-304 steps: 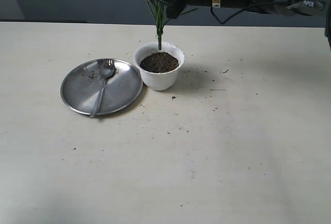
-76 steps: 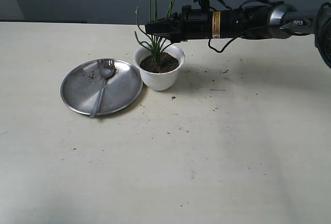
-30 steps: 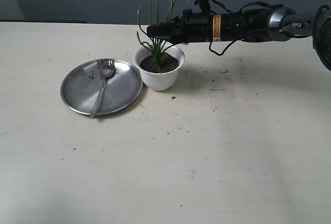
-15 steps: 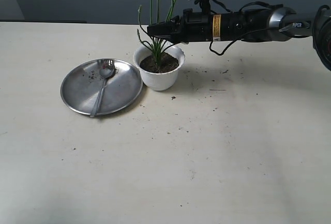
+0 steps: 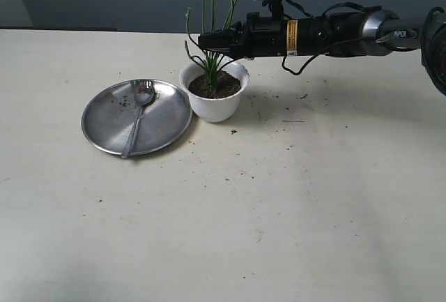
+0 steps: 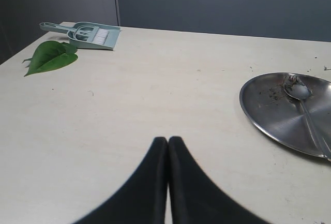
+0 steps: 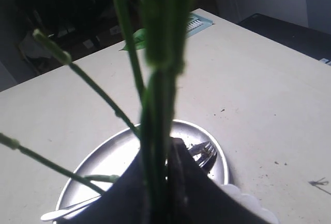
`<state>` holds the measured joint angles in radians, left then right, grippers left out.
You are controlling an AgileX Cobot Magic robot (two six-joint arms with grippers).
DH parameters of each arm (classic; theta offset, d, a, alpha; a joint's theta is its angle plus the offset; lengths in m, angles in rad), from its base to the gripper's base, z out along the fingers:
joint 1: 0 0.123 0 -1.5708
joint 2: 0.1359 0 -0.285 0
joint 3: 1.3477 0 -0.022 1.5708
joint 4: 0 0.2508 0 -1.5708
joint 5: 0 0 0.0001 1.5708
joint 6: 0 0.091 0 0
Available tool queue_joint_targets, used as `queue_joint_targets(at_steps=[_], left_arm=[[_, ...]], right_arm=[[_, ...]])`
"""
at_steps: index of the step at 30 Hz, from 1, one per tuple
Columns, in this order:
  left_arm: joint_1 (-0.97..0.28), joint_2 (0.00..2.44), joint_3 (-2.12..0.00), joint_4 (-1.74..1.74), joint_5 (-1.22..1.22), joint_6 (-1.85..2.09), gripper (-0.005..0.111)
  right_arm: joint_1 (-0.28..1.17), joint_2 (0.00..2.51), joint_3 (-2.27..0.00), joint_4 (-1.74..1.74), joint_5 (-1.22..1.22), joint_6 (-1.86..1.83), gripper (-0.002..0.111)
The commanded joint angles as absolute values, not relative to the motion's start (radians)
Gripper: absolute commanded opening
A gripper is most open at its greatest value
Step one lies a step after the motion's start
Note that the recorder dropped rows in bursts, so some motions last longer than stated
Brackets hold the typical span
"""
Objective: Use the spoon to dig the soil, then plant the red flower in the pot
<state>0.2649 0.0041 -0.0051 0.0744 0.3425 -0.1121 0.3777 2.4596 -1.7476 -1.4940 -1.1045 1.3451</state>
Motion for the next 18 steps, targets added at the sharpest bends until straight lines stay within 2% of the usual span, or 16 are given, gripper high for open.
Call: queue_joint_targets(at_steps=[1,7,18], left_arm=[[0.258,0.0,0.0,0.064,0.336,-0.112,0.0],[0.258,0.0,0.0,0.064,0.336,-0.112,0.0],[0.258,0.0,0.0,0.064,0.336,-0.112,0.0]], right_arm=[[0.389,2.517,-1.709,-1.7,-1.032,1.362,-0.001],[0.389,2.517,-1.709,-1.702,-1.044,1.362,0.017],[0.389,2.499,-1.709,-1.701,-1.057,1.36,0.018]])
